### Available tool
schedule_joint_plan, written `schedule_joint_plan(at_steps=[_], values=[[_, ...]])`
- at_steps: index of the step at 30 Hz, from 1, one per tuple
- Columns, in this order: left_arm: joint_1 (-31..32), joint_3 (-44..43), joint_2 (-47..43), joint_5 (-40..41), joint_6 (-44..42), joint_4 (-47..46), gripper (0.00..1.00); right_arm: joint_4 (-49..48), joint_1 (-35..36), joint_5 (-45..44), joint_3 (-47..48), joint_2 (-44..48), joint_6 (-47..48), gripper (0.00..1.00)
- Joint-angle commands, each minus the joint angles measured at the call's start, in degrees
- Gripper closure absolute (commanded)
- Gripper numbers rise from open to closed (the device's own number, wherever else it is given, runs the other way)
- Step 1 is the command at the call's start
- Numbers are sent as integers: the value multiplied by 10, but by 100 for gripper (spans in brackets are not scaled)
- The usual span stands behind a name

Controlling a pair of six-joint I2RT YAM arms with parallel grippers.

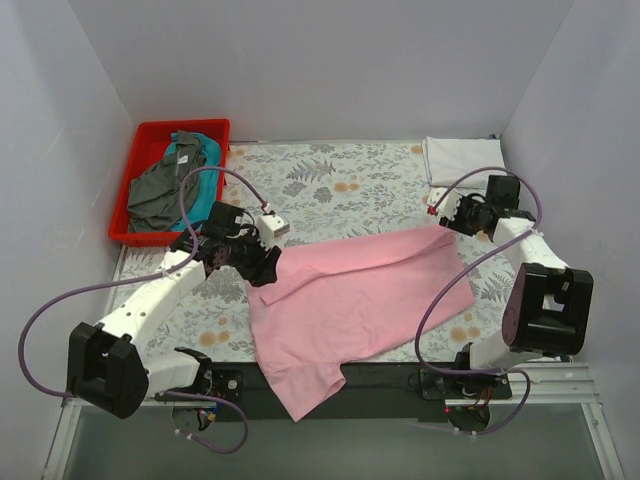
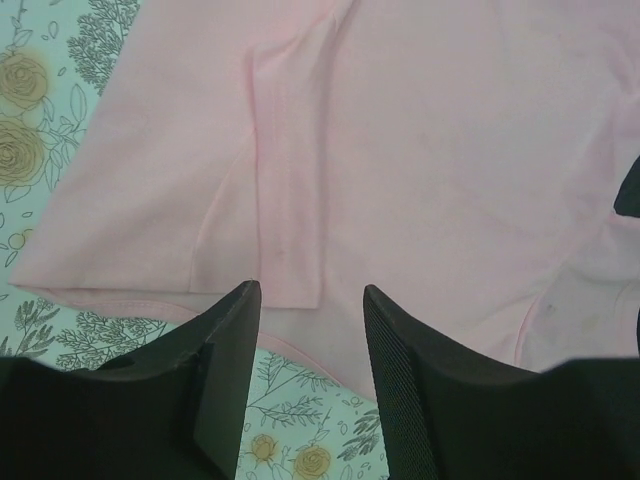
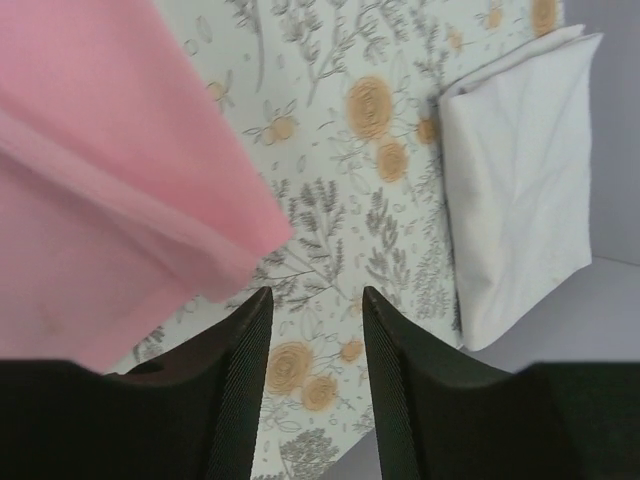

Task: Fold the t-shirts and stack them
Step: Fold the tshirt

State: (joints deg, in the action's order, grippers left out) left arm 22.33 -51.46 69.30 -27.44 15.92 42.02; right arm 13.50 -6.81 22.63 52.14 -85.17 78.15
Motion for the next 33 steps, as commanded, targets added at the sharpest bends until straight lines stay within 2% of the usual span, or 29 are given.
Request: schedule_joint_plan(at_steps=[1,5,12,17,23,29,33], values=[[1,-12,7,23,27,-5,57,89,-1,35,105,-35,-58,54],[-4,-16,46,50,63,-36,60,167,20,34,151,-78,-81,57],[-11,-25,117,102,103,-59,60,206,22,19,150,-107,-94,58],[-13,-32,173,148,119,-71,61,208,32,-9,142,-142,-114,60],[-35,-67,277,182,103,-88,64,194,33,-32,184,-218,-177,63],[-85,-186,411,173,93,-87,67,160,34,-68,224,-272,-236,64],[-98,-265,437,144,95,-63,67,150,33,-77,272,-285,-262,64]])
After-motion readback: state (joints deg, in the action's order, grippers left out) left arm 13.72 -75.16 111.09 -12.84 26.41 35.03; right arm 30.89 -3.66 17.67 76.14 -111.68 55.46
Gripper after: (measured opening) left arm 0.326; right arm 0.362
